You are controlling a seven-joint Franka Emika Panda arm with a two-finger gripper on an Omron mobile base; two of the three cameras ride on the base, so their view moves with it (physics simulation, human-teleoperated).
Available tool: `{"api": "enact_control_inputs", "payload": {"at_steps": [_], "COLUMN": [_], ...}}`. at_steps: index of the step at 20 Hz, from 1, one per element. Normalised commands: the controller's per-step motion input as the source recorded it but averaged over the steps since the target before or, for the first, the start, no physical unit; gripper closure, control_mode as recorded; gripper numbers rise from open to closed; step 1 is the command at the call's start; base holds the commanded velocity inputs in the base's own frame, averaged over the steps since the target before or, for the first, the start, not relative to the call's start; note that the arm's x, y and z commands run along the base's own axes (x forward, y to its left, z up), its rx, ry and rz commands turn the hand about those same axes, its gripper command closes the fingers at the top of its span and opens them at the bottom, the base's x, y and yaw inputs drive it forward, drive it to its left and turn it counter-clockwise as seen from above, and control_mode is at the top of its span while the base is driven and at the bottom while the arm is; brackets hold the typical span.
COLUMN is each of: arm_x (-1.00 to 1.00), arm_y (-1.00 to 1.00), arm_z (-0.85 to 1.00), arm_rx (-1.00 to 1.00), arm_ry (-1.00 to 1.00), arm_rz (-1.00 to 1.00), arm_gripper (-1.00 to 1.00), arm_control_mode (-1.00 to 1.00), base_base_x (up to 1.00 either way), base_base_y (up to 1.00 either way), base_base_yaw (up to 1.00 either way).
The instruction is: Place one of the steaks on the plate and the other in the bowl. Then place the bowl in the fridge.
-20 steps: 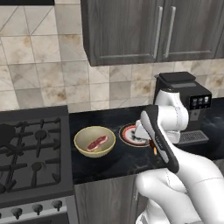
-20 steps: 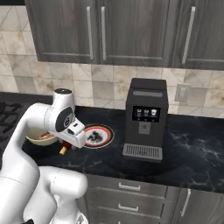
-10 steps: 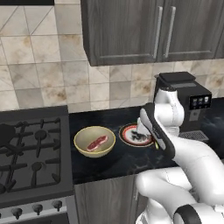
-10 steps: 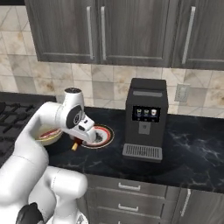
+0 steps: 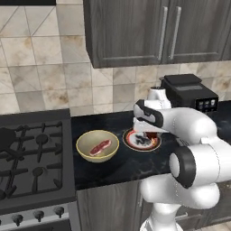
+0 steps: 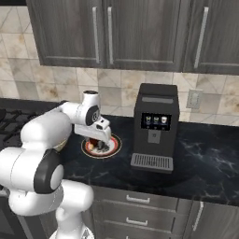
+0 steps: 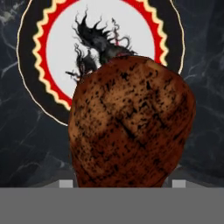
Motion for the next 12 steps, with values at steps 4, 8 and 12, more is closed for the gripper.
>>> {"api": "enact_control_inputs", "payload": {"at_steps": [4,8,12], "arm_x": [0.64,0.46,0.29], "arm_y": [0.0,-0.06,0.0], "arm_z": [-0.53,-0.51,-0.61], "arm_rx": [-0.03,0.0,-0.01], "arm_ry": [0.01,0.01,-0.02], "arm_rz": [0.03,0.0,0.0], "arm_gripper": [1.0,1.0,1.0], "arm_control_mode": [-1.0,-1.0,-1.0], "base_base_x": [0.0,0.0,0.0], "base_base_y": [0.0,0.0,0.0], "base_base_yaw": [0.0,0.0,0.0]}}
